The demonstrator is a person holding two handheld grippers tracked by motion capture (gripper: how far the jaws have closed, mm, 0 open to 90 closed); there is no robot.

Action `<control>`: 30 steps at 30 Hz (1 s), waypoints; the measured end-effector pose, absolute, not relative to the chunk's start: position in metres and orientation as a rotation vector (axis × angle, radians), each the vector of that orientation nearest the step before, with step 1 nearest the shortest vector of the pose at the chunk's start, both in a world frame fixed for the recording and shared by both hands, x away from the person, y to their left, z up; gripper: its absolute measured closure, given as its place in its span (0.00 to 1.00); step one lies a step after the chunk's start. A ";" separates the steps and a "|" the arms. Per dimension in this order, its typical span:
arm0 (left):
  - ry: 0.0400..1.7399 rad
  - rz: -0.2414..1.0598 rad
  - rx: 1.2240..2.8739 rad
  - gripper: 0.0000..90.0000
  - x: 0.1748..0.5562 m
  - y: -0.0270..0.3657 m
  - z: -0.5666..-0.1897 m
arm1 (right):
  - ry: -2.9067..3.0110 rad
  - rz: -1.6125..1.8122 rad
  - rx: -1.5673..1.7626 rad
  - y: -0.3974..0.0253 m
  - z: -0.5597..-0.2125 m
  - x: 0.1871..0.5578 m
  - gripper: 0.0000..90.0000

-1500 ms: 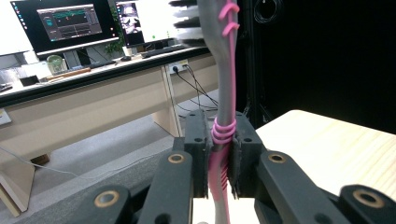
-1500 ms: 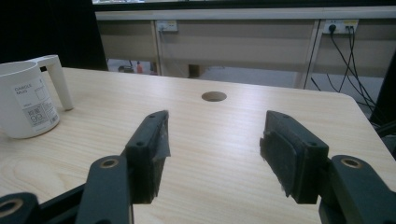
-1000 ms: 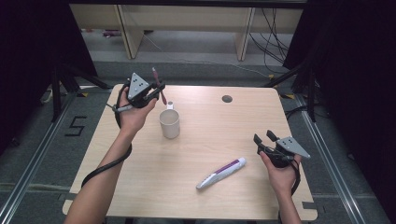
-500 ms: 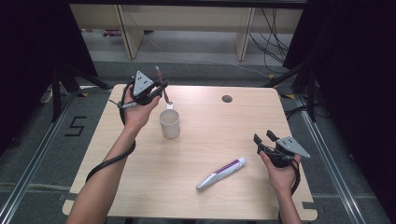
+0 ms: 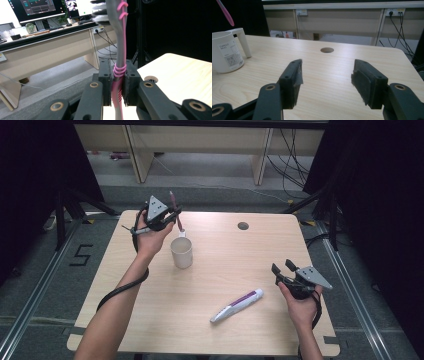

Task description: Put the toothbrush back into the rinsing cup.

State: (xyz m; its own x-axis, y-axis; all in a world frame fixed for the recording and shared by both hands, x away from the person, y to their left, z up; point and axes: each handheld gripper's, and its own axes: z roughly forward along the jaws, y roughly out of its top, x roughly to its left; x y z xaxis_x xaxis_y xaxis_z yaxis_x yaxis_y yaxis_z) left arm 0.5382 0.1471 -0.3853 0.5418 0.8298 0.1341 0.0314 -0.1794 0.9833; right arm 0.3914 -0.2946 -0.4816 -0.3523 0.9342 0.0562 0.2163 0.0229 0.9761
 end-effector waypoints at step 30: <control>0.809 0.821 1.645 0.88 0.554 0.142 -0.404 | 1.645 1.364 1.185 -0.294 -0.483 0.392 0.46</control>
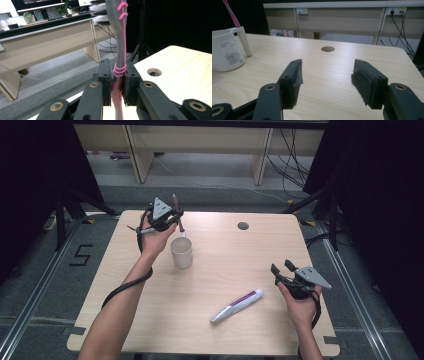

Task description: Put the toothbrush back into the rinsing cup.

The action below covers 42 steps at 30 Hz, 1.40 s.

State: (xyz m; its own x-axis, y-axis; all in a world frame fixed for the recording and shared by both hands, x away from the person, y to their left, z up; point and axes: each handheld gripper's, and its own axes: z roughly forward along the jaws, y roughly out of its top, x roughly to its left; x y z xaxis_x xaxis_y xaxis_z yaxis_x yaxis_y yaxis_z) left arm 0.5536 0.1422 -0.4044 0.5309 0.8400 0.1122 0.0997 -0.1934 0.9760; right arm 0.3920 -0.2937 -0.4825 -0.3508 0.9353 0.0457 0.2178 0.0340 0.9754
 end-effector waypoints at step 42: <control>0.903 0.737 1.727 0.87 0.564 0.136 -0.434 | 1.668 1.353 1.187 -0.292 -0.484 0.393 0.46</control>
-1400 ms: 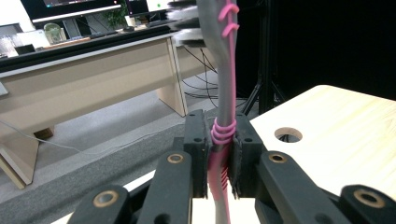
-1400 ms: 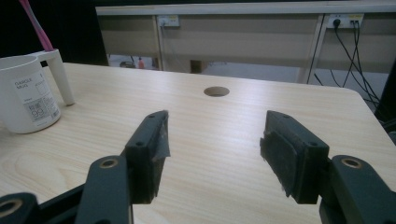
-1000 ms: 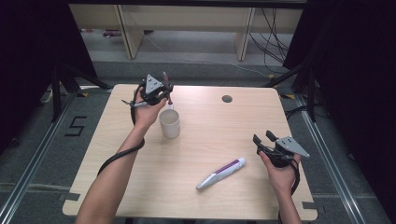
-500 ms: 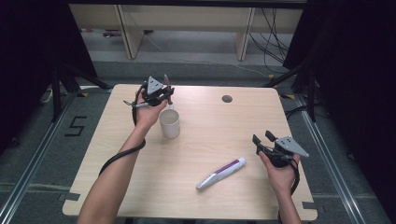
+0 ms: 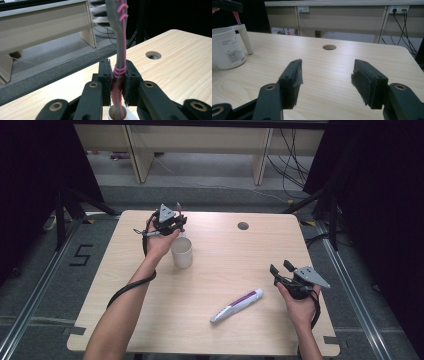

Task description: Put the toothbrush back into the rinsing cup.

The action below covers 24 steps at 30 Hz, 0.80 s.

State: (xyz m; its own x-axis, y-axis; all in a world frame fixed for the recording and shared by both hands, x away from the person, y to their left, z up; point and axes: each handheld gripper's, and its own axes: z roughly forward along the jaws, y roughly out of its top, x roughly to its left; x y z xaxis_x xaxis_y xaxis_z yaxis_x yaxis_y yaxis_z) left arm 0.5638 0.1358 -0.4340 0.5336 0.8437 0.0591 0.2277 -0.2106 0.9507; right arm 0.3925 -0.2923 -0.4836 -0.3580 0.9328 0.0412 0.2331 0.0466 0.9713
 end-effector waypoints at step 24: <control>0.926 0.719 1.752 0.86 0.567 0.136 -0.442 | 1.690 1.376 1.191 -0.290 -0.485 0.394 0.46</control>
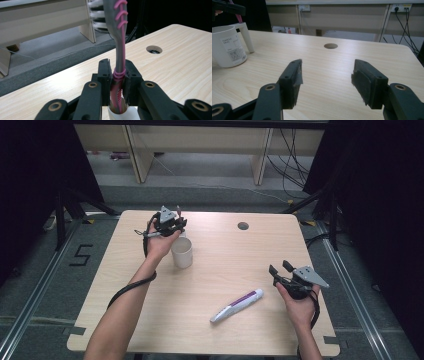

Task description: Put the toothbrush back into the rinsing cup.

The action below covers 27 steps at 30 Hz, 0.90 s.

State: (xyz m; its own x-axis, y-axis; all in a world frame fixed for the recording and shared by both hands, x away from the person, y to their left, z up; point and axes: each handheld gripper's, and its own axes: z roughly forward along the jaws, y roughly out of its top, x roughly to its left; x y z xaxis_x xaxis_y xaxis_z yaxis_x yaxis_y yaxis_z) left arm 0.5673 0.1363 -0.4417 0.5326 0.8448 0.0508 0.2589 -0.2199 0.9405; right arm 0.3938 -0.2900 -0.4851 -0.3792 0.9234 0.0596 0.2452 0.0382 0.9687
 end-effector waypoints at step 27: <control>0.968 0.668 1.711 0.47 0.557 0.144 -0.440 | 1.691 1.357 1.203 -0.290 -0.485 0.394 0.45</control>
State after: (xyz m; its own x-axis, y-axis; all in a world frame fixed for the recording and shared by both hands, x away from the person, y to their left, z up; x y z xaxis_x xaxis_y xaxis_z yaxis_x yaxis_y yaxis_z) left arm 0.5570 0.1444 -0.4400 0.5235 0.8519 -0.0144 0.2885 -0.1613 0.9438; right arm 0.3937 -0.2898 -0.4851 -0.3680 0.9282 0.0560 0.2558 0.0432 0.9658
